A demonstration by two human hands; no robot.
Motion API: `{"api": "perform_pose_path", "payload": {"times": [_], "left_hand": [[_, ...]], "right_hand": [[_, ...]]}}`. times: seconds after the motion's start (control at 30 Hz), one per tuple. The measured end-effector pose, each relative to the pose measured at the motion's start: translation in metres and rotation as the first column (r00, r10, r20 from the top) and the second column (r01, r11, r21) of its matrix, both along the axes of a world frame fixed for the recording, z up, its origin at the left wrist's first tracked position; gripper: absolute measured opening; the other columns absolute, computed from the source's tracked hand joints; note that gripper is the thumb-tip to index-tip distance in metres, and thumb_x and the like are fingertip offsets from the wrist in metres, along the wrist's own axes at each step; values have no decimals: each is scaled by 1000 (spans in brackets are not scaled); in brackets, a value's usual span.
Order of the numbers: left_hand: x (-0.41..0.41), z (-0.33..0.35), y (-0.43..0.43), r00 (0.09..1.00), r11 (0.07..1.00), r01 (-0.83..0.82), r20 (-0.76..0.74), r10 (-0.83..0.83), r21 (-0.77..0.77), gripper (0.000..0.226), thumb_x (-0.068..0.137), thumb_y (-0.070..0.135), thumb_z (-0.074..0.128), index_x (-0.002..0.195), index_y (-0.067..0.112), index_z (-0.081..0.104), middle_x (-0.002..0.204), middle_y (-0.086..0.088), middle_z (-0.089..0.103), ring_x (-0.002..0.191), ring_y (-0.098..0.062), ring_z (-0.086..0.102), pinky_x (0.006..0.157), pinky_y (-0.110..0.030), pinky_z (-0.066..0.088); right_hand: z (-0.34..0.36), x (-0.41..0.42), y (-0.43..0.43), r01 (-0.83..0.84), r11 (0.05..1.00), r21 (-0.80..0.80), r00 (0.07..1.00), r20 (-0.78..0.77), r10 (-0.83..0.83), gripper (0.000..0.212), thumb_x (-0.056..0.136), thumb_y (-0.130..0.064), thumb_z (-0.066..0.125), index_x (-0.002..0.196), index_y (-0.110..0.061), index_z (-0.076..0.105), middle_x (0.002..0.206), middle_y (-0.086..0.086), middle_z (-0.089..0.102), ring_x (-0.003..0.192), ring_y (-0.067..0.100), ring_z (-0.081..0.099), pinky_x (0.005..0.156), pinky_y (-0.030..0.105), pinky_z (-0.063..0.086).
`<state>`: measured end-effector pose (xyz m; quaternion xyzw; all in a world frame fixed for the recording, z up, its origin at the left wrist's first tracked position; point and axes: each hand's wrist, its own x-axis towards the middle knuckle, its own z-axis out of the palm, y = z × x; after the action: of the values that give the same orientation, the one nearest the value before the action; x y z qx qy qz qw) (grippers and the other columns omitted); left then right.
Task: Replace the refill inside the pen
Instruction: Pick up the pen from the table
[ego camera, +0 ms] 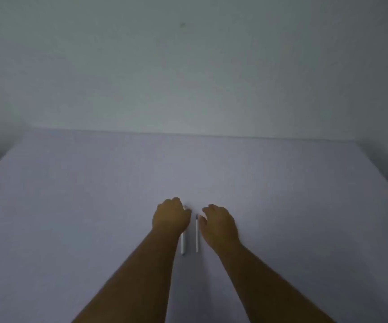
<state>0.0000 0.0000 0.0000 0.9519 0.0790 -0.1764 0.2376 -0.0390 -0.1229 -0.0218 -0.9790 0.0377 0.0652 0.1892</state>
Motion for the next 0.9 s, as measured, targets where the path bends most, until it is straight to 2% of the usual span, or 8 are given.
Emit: {"api": "perform_pose_path", "payload": {"times": [0.13, 0.37, 0.5, 0.57, 0.63, 0.73, 0.8, 0.9], "left_hand": [[-10, -26, -1, 983, 993, -100, -163, 90, -56, 42, 85, 40, 61, 109, 6, 60, 109, -13, 67, 98, -28, 65, 75, -32, 49], [-14, -46, -3, 969, 989, -133, -218, 115, -72, 25, 88, 20, 58, 107, 4, 63, 104, -12, 69, 86, -25, 65, 69, -26, 47], [-14, -42, -1, 979, 979, -149, -161, 126, -139, 15, 87, 23, 57, 86, 9, 62, 68, -1, 59, 60, -16, 55, 52, -21, 43], [-16, -37, -1, 986, 977, -135, -117, 116, -168, 16, 87, 26, 57, 78, 11, 58, 60, 2, 53, 54, -13, 52, 51, -23, 47], [-17, -34, -2, 995, 981, -83, -69, 71, -175, 16, 87, 27, 57, 79, 12, 58, 64, 1, 56, 59, -16, 55, 60, -31, 51], [-18, -29, -3, 999, 981, -30, -32, 24, -191, 17, 87, 28, 57, 82, 12, 59, 72, -1, 59, 66, -22, 59, 68, -36, 56], [-17, -27, -4, 1000, 976, -14, -23, 9, -218, 17, 86, 27, 58, 83, 11, 59, 69, 0, 58, 66, -22, 59, 72, -39, 58], [-13, -23, -3, 1000, 974, 8, -23, -13, -226, 15, 86, 25, 58, 82, 11, 57, 68, 1, 55, 65, -20, 56, 70, -37, 56]], "right_hand": [[-17, -3, 0, 33, 999, 36, 997, 68, -35, 31, 93, -26, 52, 109, -6, 69, 109, 13, 70, 105, 32, 60, 87, 41, 48], [-29, 3, -1, 29, 1000, 9, 999, 43, -30, 31, 95, -30, 44, 105, -12, 67, 106, 8, 65, 105, 25, 53, 82, 35, 45], [-27, 14, 7, 94, 990, 102, 995, -46, -90, 31, 96, -32, 45, 97, -11, 67, 99, 7, 68, 102, 23, 54, 80, 33, 44], [-22, 21, 12, 195, 953, 232, 978, -119, -171, 34, 94, -35, 48, 92, -8, 69, 92, 8, 70, 88, 21, 59, 72, 34, 47], [-16, 29, 16, 306, 877, 371, 949, -193, -250, 36, 92, -38, 53, 93, -6, 70, 90, 7, 71, 76, 17, 56, 64, 27, 42], [-8, 37, 17, 400, 796, 454, 914, -267, -307, 31, 90, -34, 57, 84, -6, 69, 73, 2, 64, 63, 13, 52, 53, 22, 37], [-4, 40, 16, 450, 741, 498, 891, -306, -336, 30, 89, -30, 59, 74, -6, 66, 62, 0, 57, 58, 14, 51, 60, 27, 42], [-3, 41, 18, 506, 657, 558, 862, -331, -383, 32, 88, -29, 60, 74, -3, 69, 65, 5, 60, 66, 20, 54, 68, 34, 45]]}}
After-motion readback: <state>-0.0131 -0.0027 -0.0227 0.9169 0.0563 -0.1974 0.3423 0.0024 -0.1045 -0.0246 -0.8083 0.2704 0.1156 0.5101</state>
